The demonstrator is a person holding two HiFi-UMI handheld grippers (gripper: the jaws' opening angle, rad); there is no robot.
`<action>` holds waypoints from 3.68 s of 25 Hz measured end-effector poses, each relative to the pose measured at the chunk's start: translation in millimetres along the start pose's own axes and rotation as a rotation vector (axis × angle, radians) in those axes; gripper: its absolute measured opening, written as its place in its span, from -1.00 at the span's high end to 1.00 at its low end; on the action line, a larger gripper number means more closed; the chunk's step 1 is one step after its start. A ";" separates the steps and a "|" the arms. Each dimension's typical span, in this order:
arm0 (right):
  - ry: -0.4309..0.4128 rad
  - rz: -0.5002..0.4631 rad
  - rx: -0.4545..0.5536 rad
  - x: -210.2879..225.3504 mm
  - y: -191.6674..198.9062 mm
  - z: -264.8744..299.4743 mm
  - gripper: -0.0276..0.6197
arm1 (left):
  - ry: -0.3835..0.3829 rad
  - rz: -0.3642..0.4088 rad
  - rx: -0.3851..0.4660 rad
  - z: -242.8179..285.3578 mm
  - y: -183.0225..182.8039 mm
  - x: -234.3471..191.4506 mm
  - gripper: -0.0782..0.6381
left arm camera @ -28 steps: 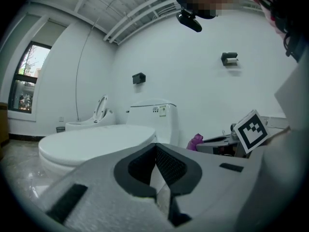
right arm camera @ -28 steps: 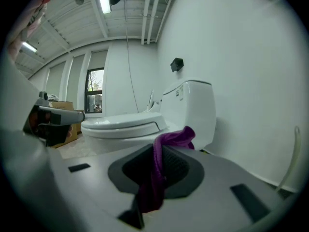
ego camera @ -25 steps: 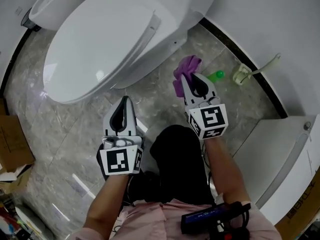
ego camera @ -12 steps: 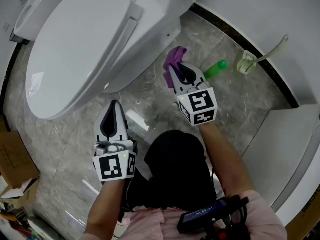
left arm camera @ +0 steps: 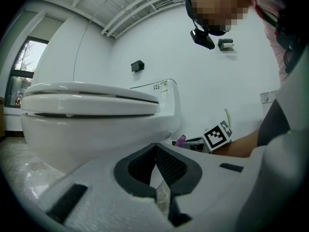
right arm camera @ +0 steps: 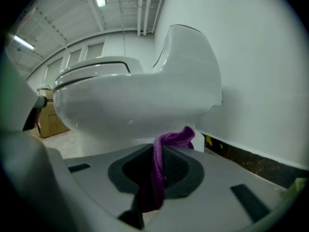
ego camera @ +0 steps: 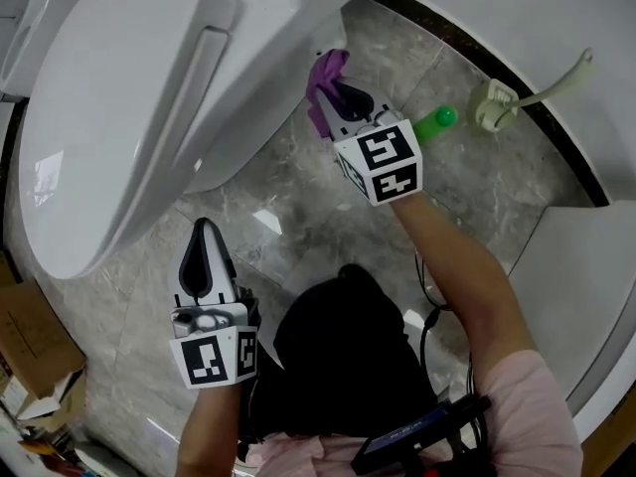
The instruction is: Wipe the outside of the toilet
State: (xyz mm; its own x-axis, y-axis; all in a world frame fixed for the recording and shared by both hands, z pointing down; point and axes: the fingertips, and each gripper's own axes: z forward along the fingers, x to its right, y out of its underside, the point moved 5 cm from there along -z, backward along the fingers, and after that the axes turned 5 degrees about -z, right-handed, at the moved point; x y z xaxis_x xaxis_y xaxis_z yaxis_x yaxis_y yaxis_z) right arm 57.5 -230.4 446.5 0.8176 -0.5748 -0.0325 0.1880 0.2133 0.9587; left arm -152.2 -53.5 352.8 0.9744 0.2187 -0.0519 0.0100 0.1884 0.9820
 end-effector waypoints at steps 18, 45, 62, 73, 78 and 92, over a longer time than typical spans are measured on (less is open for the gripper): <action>0.060 -0.035 -0.038 59.7 11.2 113.7 0.73 | -0.016 0.004 -0.051 6.8 14.5 0.7 0.76; -0.057 -0.016 -0.039 -5.0 24.9 121.5 0.74 | -0.063 0.012 -0.028 -24.5 10.3 -12.6 0.76; -0.133 -0.005 -0.025 -59.2 24.1 111.8 0.74 | -0.082 0.021 -0.008 -43.3 7.1 -14.8 0.76; -0.187 -0.006 -0.019 -95.9 20.4 105.2 0.74 | -0.104 0.024 0.000 -62.7 4.6 -19.6 0.76; -0.222 -0.013 -0.013 -116.1 19.8 102.4 0.74 | -0.116 0.028 0.008 -71.4 3.3 -20.2 0.76; -0.270 -0.057 -0.003 -162.7 13.0 96.4 0.74 | -0.163 0.037 0.035 -104.6 -1.1 -35.7 0.76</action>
State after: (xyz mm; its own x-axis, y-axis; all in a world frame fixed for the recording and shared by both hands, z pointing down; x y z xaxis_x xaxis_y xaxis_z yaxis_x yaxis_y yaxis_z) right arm -125.5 -210.3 491.5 0.6310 -0.7758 -0.0090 0.2311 0.1768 0.9567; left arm -210.6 38.6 334.6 0.9977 0.0664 0.0119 -0.0217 0.1492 0.9886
